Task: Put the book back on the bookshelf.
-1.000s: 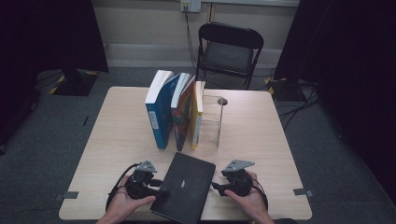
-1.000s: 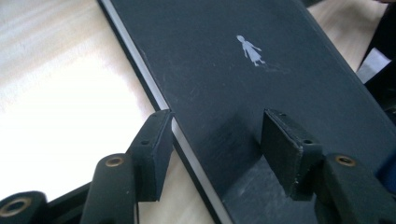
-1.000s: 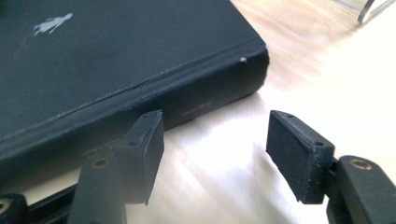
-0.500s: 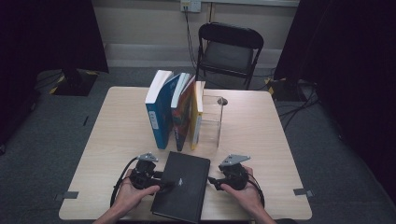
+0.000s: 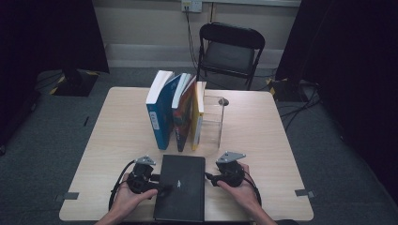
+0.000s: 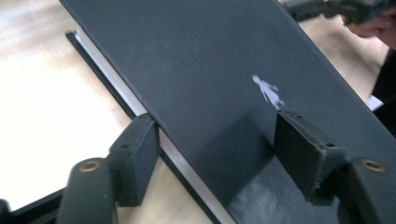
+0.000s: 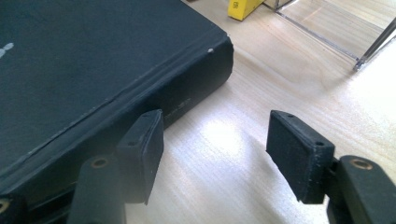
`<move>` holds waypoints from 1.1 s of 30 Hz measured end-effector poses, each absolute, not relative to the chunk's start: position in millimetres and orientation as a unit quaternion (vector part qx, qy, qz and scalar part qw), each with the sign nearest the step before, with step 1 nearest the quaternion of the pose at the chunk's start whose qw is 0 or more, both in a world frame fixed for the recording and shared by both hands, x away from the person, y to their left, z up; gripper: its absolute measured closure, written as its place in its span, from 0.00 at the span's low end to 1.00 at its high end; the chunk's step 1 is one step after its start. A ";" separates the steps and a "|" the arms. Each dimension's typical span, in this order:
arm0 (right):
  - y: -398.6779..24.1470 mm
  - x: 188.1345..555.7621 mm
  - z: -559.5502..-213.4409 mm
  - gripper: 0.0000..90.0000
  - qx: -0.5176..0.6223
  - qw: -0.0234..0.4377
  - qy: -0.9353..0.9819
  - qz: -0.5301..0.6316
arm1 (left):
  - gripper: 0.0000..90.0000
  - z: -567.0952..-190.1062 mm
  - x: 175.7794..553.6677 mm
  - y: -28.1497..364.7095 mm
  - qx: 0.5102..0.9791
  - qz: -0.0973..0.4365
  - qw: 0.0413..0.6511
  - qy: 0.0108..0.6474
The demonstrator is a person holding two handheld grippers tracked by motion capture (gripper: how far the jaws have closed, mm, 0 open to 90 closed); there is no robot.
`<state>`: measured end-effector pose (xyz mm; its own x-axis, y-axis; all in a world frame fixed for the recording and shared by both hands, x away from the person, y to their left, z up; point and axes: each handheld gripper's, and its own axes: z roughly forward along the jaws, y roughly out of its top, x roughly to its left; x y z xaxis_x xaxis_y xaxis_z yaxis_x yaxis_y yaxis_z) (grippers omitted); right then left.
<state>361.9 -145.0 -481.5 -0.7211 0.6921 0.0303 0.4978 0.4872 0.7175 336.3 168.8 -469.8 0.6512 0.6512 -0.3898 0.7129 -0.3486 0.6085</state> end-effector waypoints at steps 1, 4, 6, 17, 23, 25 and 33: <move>-145.1 361.0 -480.9 0.40 0.348 0.131 0.852 0.368 | 0.32 -470.2 337.7 167.3 0.819 -0.037 0.391 0.419; -145.6 357.6 -479.9 0.40 0.343 0.127 0.854 0.370 | 0.28 -471.8 341.7 165.1 0.815 -0.032 0.394 0.424; -145.6 356.4 -480.0 0.40 0.345 0.125 0.853 0.372 | 0.28 -473.0 343.5 165.1 0.813 -0.031 0.397 0.426; -146.4 357.5 -480.5 0.38 0.347 0.122 0.852 0.373 | 0.24 -473.9 349.7 162.5 0.808 -0.046 0.392 0.437; -146.8 357.9 -480.8 0.38 0.348 0.120 0.851 0.374 | 0.32 -470.1 351.5 165.4 0.798 -0.054 0.388 0.457; -147.1 358.6 -481.0 0.37 0.348 0.119 0.851 0.375 | 0.33 -470.8 352.1 167.4 0.789 -0.062 0.397 0.465; -147.1 358.1 -480.7 0.38 0.348 0.121 0.852 0.373 | 0.37 -464.3 349.8 171.2 0.786 -0.062 0.409 0.460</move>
<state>358.1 -147.1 -480.7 -0.7288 0.6826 0.0540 0.5027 0.4798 0.7191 349.8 171.2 -464.3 0.5687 0.6727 -0.4734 0.7737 -0.2421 0.5855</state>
